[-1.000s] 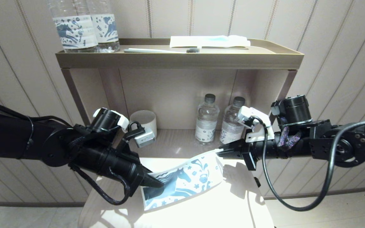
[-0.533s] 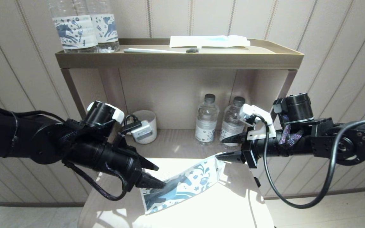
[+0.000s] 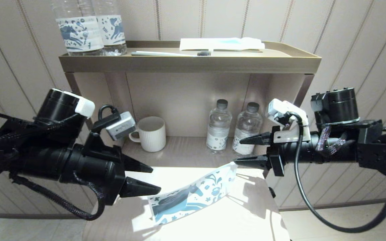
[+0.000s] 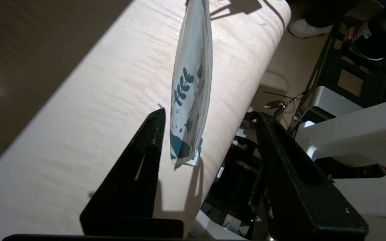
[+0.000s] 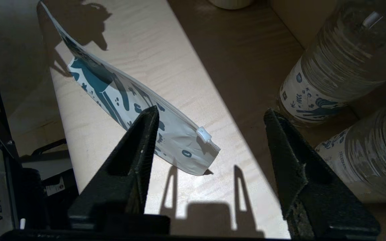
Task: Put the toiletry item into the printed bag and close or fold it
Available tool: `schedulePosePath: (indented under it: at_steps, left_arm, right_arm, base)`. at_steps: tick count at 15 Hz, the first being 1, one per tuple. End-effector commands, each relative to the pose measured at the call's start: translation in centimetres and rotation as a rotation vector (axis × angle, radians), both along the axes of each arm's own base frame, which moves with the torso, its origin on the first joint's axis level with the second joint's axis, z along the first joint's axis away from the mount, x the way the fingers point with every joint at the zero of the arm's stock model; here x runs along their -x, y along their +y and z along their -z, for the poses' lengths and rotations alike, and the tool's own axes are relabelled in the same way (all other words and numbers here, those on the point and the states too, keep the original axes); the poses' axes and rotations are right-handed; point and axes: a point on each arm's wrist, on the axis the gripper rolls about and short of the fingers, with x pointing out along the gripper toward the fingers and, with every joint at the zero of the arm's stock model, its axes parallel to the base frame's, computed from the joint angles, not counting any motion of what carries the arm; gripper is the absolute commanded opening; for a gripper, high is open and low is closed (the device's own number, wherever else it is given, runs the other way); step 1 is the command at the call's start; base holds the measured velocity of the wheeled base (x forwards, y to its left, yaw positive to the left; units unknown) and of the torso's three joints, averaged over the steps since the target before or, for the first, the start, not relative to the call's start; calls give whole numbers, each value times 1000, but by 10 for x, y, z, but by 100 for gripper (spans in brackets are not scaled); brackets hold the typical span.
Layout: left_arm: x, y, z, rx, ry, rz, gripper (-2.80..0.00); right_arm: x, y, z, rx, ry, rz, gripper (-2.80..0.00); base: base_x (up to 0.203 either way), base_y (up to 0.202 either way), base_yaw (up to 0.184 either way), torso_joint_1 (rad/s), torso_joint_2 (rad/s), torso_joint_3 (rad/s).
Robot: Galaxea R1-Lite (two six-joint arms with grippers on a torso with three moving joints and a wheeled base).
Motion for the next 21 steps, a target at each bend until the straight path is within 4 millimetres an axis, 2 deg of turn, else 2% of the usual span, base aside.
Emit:
schedulePosePath:
  at_steps: [1,4,7,10,12,14,16,19,21]
  left_arm:
    - [21,11,-15,18,-54,-24,-280]
    - [40,24,-31,48,-61,-155,-280]
    - [70,44,-47,52,-130,-267,-280]
    - [117,74,-69,65,-203,-570,-280]
    - [163,101,-72,42,-223,-776,-280]
    - [209,127,-64,53,-209,-981,-280]
    - [247,146,-41,85,-143,-1173,-280]
    - [282,150,0,50,-130,-1433,-280]
    - [290,145,31,-18,-133,-1526,-280]
  right_arm:
    - [11,-3,-13,-16,-40,-7,-280]
    - [20,-5,-24,-29,-72,-7,-280]
    - [42,-11,-45,-63,-120,1,-280]
    - [83,-26,-64,-126,-14,74,-280]
    - [124,-43,-76,-154,18,234,-280]
    - [176,-63,-80,-171,18,415,-280]
    - [232,-84,-70,-202,25,566,-280]
    - [301,-106,-32,-214,11,875,-280]
    - [325,-103,10,-176,7,1046,-280]
  base:
    - [0,0,0,0,0,0]
    - [0,0,0,0,0,0]
    - [0,0,0,0,0,0]
    - [0,0,0,0,0,0]
    - [0,0,0,0,0,0]
    - [0,0,0,0,0,0]
    - [0,0,0,0,0,0]
    - [0,0,0,0,0,0]
    - [0,0,0,0,0,0]
